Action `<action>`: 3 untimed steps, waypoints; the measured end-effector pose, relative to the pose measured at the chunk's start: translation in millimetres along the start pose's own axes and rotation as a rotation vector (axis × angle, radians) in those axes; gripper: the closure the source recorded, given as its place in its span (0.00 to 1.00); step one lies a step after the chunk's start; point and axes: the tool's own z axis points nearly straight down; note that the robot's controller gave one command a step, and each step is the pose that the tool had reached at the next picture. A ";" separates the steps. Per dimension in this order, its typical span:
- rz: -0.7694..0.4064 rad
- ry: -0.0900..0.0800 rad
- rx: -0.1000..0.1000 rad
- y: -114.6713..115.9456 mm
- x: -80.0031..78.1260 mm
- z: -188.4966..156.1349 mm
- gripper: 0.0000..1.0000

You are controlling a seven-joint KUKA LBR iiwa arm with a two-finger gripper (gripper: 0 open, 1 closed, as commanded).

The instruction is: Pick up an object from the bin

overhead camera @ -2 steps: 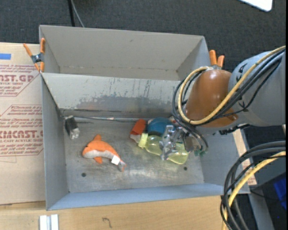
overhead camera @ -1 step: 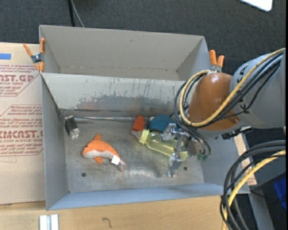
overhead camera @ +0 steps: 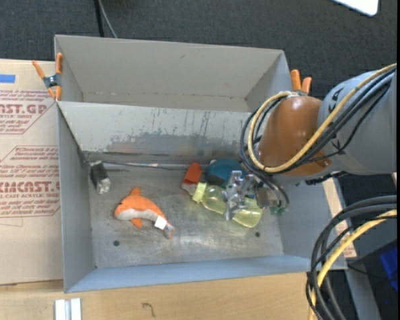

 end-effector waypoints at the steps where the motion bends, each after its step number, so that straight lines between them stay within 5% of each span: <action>1: 0.000 0.000 0.000 0.0 0.0 0.0 1.00; 3: -0.020 0.068 -0.008 4.5 23.7 -38.4 1.00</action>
Offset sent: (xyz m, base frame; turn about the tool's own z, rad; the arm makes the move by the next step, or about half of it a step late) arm 0.0428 0.0152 -0.0213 -0.2500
